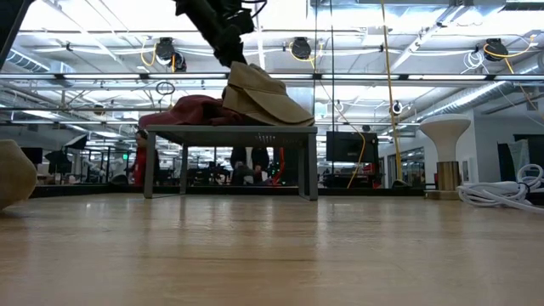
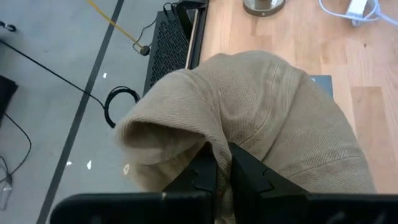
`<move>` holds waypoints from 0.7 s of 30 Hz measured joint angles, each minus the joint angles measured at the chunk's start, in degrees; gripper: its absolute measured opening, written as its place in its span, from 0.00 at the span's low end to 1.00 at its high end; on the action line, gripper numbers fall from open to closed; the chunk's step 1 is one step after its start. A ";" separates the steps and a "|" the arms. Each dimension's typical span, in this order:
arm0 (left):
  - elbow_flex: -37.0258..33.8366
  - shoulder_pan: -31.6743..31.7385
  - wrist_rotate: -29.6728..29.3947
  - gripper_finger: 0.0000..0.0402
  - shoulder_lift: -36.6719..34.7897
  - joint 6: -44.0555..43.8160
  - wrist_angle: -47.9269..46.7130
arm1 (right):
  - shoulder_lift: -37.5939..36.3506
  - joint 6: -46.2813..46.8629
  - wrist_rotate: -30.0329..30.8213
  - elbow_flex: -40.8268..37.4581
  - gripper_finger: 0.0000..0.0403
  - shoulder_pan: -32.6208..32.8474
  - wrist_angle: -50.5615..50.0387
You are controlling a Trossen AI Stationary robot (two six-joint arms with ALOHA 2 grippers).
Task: Pick & Place hat
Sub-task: Stack the light brown cap on the light brown cap on the shelf
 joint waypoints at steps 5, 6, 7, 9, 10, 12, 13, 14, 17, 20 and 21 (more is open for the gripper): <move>0.00 -1.85 -3.28 0.05 0.26 -0.12 0.04 | 0.00 0.00 -0.02 0.00 0.69 0.00 0.00; 0.00 -2.35 -3.87 0.05 0.66 -0.14 0.18 | 0.00 0.00 -0.02 0.00 0.69 0.00 -0.01; 0.00 -2.62 -4.38 0.05 0.97 -0.14 0.02 | 0.00 0.00 -0.02 0.00 0.69 0.00 0.00; -0.09 -2.70 -4.38 0.05 1.84 -0.10 -0.75 | 0.00 -0.02 -0.07 0.00 0.69 0.00 -0.06; -0.09 -3.11 -4.34 0.05 2.46 -0.18 -0.19 | 0.00 -0.01 -0.17 0.00 0.69 0.00 -0.05; -0.09 -3.35 -4.58 0.05 3.32 -0.82 -0.03 | 0.00 -0.01 -0.22 0.00 0.69 0.02 -0.07; -0.09 -3.38 -4.84 0.05 3.92 -0.99 -0.41 | 0.00 -0.02 -0.22 0.00 0.69 0.00 -0.11; -0.09 -3.50 -5.07 0.05 4.41 -1.06 -0.22 | 0.00 -0.02 -0.22 0.00 0.69 0.02 -0.16; -0.09 -3.84 -6.39 0.05 5.51 -1.55 -0.09 | 0.00 0.00 -0.22 0.00 0.69 0.02 -0.55; -0.09 -3.91 -8.70 0.07 5.45 -2.25 0.27 | 0.00 -0.02 -0.23 0.00 0.69 0.02 -0.57; -0.09 -4.03 -8.95 0.08 5.37 -2.56 0.43 | 0.00 0.00 -0.22 0.00 0.69 0.02 -0.66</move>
